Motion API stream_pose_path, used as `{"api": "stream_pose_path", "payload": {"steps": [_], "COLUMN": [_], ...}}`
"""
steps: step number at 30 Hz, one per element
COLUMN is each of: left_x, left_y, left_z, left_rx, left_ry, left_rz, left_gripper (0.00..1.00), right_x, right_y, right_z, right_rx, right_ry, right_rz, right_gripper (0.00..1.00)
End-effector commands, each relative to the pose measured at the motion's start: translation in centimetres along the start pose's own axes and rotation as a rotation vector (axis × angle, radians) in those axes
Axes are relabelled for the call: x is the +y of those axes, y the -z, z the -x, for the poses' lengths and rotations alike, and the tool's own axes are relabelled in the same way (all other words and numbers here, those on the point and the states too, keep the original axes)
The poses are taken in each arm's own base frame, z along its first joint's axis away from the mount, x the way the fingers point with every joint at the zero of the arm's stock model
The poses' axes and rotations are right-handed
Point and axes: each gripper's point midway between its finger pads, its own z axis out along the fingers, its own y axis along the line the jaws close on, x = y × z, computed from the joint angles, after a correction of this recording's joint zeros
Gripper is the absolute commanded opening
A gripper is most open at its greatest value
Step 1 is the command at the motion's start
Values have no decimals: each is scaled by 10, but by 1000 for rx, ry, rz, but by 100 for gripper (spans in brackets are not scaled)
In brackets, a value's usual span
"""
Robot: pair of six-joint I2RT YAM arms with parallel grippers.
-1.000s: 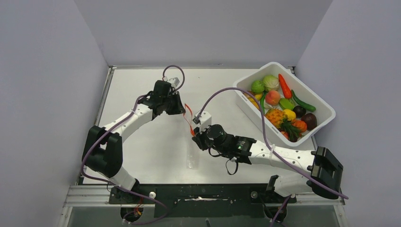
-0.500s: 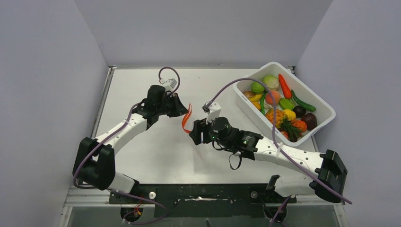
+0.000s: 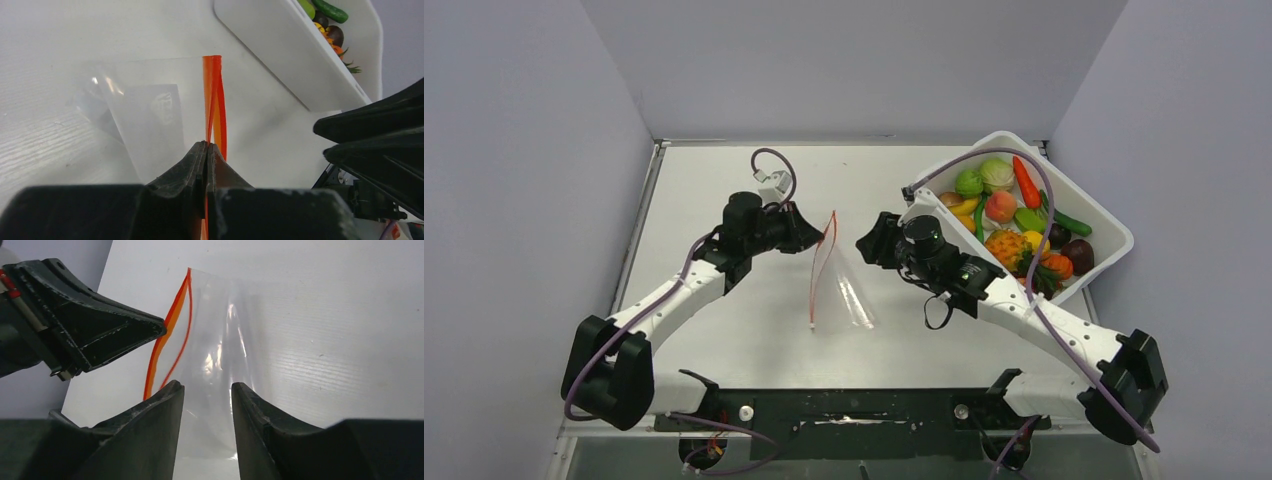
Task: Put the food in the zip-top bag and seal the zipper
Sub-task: Open the zipper of the food storage bag.
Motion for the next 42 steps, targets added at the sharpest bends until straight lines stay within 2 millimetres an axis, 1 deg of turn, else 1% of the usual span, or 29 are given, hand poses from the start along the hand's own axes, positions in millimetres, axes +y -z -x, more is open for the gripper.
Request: {"api": "stream_pose_path", "payload": {"steps": [1,3,7,11,14,16,19,23,33,42], "left_x": [-28,-30,-28,-27,-24,-23,-26,-31,-26,-30], "left_y": [7,7,9,9,10,10,8,9,11,18], "left_z": [17,16,18,19,19,18,14,12,6,9], "left_rx": [-75,-75,-86,-102,-116,-122,-112,-111,-106,-120], "left_ry": [-39,-43,-44,-11,4,16,47,60,63,57], "left_rz": [-116,-127,-111,-100,-82,-85,-98,-113,-89,-95], "left_gripper": [0,0,0,0,0,0,0,0,0,0], "right_x": [12,6,5,18,29,33,38,43,37,30], "right_y": [-13,-21,-35,-44,-47,-50,-62,-69,-76,-78], "right_z": [21,22,24,19,17,17,13,12,12,3], "right_rx": [-39,-34,-47,-27,-27,-28,-3,6,-10,6], "right_ry": [-59,-88,-85,-123,-189,-205,-202,-209,-197,-187], "right_rz": [8,-16,-7,53,105,123,121,125,104,88], "right_gripper": [40,39,41,43,47,48,51,52,51,45]}}
